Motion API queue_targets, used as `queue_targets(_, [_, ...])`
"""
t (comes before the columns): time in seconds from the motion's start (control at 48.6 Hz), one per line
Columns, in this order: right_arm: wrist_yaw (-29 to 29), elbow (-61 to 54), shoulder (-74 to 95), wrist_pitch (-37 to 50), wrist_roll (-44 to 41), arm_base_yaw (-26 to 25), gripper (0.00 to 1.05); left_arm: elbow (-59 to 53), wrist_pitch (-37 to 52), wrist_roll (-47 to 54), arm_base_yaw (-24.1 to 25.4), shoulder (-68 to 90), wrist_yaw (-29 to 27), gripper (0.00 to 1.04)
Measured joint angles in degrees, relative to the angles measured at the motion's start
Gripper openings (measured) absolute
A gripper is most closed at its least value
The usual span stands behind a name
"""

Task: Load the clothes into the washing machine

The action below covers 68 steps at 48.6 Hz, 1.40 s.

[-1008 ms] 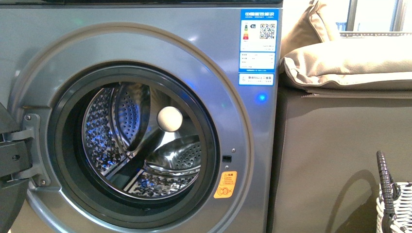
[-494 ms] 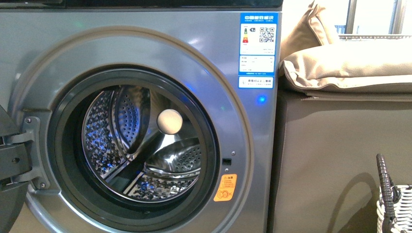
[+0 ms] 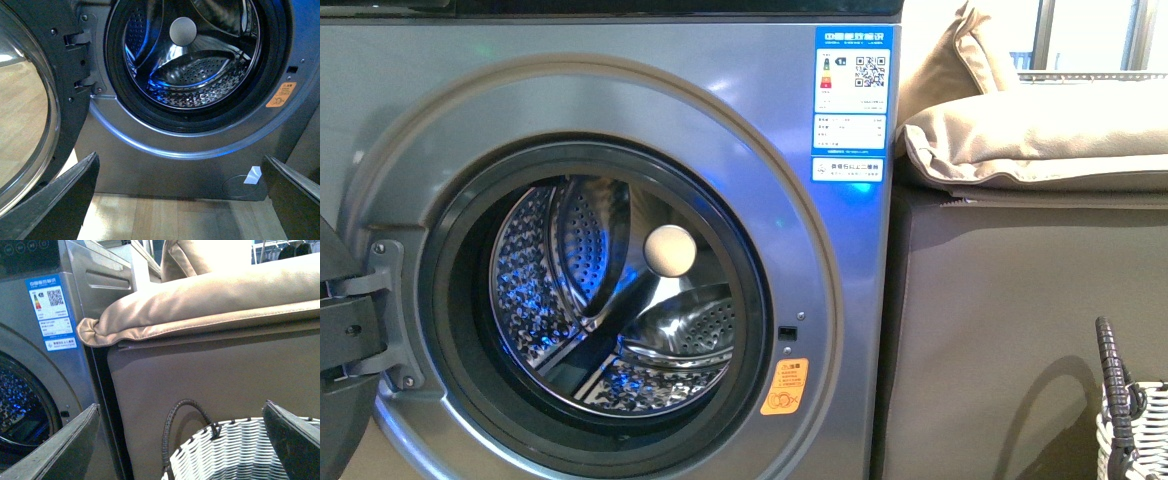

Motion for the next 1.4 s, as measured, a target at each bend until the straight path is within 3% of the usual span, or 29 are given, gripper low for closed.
queue_targets(0.247, [-0.44, 14.88, 16.61, -5.33, 1.44, -3.72, 0.97, 0.0, 0.0, 0.0, 0.0, 0.0, 0.02, 0.98])
queue_targets(0.432, [0.13, 23.85, 29.99, -14.58, 0.57, -8.46, 0.97, 0.0, 0.0, 0.0, 0.0, 0.0, 0.02, 0.98])
queue_targets(0.596, [2.97, 28.96, 43.25, -19.91, -4.85, -12.11, 0.97, 0.0, 0.0, 0.0, 0.0, 0.0, 0.02, 0.98])
queue_targets(0.802, [7.98, 32.24, 60.3, -20.15, -11.91, -14.25, 0.97, 0.0, 0.0, 0.0, 0.0, 0.0, 0.02, 0.98])
queue_targets(1.069, [11.67, 35.65, 75.91, -16.28, -14.34, -14.08, 0.97, 0.0, 0.0, 0.0, 0.0, 0.0, 0.02, 0.98])
queue_targets(1.398, [16.63, 41.79, 94.99, -13.14, -13.46, -7.82, 0.97, 0.0, 0.0, 0.0, 0.0, 0.0, 0.0, 0.98])
